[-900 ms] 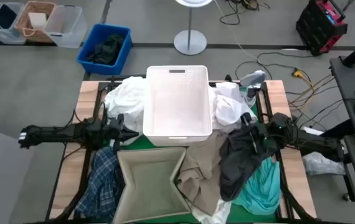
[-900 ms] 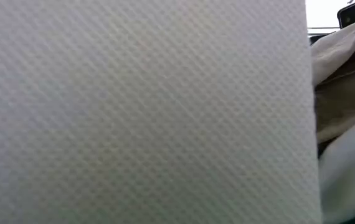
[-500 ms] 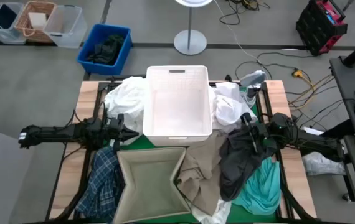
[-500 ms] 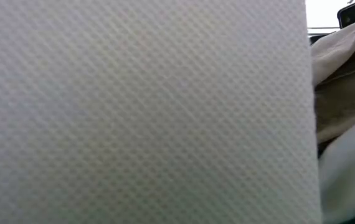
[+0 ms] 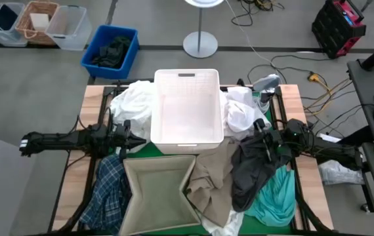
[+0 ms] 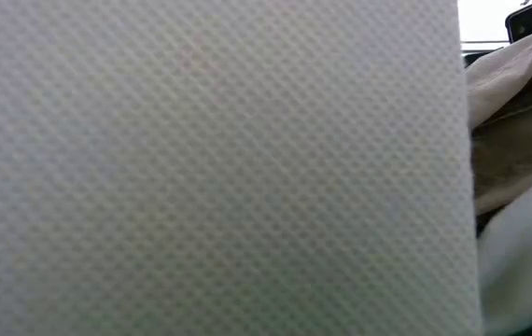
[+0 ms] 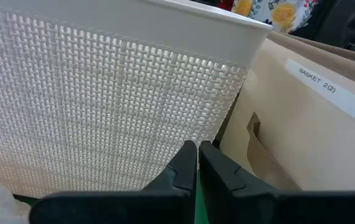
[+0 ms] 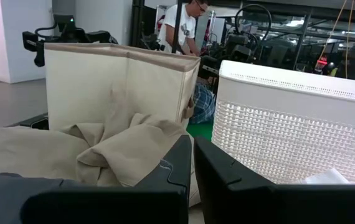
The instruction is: Sort clothes
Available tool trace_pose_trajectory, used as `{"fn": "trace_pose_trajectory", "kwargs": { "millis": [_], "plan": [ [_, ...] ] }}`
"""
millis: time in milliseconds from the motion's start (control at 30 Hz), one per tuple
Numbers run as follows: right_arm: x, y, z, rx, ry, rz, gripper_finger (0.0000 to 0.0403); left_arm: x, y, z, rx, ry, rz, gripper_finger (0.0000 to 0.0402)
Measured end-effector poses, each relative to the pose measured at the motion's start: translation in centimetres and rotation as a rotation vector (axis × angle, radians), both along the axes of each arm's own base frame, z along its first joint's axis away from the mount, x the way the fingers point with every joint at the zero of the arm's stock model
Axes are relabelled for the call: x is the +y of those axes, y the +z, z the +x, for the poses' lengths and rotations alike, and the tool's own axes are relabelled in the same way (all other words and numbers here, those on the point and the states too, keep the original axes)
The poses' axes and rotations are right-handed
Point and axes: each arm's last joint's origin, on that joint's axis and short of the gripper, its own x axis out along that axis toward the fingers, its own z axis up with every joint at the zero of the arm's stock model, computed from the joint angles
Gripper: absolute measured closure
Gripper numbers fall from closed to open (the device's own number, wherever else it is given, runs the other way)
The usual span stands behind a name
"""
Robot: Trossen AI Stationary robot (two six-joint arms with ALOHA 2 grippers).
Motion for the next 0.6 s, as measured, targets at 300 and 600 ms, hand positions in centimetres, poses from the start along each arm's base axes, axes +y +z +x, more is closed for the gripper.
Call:
{"fn": "trace_pose_trajectory", "kwargs": {
  "millis": [300,600],
  "plan": [
    [0.00,0.00,0.00,0.000,0.000,0.000,0.0390,0.00,0.00,0.00,0.000,0.000,0.000,0.0402],
    [-0.32,0.02,0.08,-0.028,-0.117,-0.097,0.0390,0.00,0.00,0.00,0.000,0.000,0.000,0.0402]
  ]
}}
